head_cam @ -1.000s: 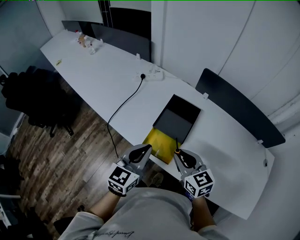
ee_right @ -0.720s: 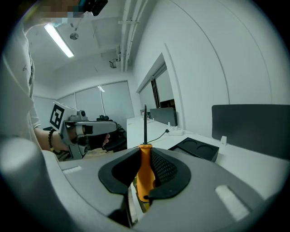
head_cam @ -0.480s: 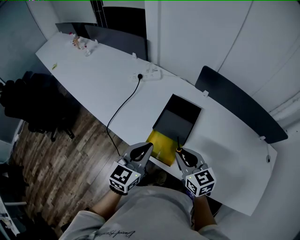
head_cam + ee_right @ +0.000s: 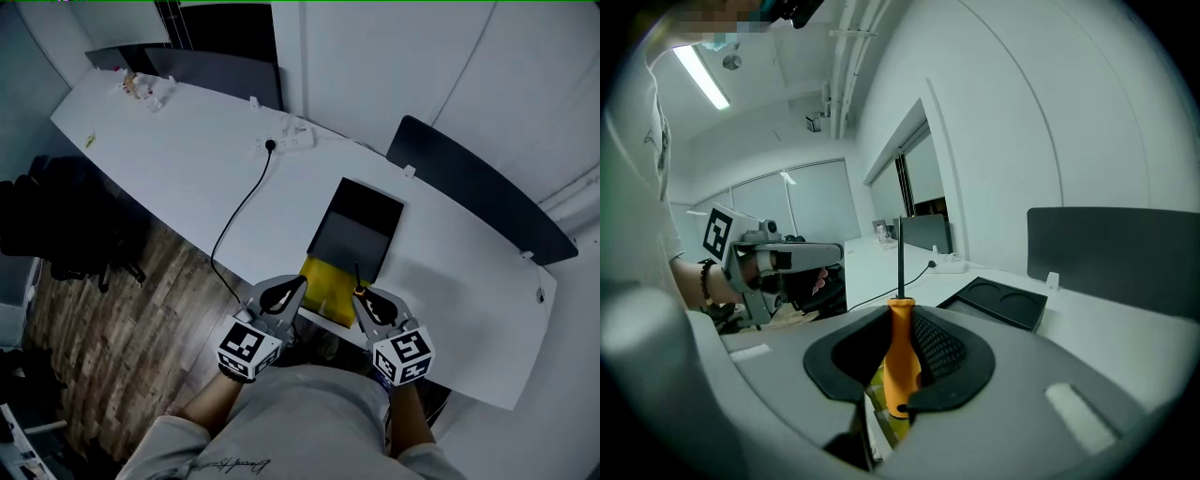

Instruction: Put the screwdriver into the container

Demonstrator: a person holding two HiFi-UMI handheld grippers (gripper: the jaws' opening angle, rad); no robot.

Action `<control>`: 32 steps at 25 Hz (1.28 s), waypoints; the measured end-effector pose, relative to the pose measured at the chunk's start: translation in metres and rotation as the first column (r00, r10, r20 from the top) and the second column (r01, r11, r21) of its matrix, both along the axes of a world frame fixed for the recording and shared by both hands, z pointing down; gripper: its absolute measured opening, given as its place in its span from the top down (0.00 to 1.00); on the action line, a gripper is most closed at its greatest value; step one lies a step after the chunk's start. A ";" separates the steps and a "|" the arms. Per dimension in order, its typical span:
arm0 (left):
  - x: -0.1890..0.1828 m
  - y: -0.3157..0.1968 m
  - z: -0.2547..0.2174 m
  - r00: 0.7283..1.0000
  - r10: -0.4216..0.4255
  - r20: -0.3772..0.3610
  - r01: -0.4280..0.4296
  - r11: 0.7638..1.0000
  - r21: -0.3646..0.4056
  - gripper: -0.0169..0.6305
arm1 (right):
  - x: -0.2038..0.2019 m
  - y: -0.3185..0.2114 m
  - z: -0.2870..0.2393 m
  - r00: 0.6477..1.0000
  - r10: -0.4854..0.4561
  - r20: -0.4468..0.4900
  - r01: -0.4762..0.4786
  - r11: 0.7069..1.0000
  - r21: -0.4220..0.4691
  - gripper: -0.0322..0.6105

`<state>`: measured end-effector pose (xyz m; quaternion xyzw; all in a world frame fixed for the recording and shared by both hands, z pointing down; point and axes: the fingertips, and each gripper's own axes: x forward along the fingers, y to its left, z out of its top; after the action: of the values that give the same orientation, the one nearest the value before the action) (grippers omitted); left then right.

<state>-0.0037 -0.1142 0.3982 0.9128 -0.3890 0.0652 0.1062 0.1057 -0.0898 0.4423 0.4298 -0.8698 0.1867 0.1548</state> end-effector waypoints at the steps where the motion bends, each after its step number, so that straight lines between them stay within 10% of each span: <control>1: -0.001 -0.002 0.001 1.000 0.003 -0.001 -0.003 1.000 -0.004 0.98 | -0.001 -0.001 0.002 1.000 0.001 -0.004 -0.001 1.000 -0.004 0.82; 32: -0.026 -0.041 0.063 0.999 0.028 0.023 -0.025 0.992 -0.127 0.98 | -0.017 -0.029 0.097 0.970 -0.082 -0.230 0.040 0.982 -0.183 0.82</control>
<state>-0.0297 -0.1552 0.4607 0.9085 -0.3732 0.1022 0.1581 0.0889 -0.1187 0.5389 0.4064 -0.8380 0.2056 0.3005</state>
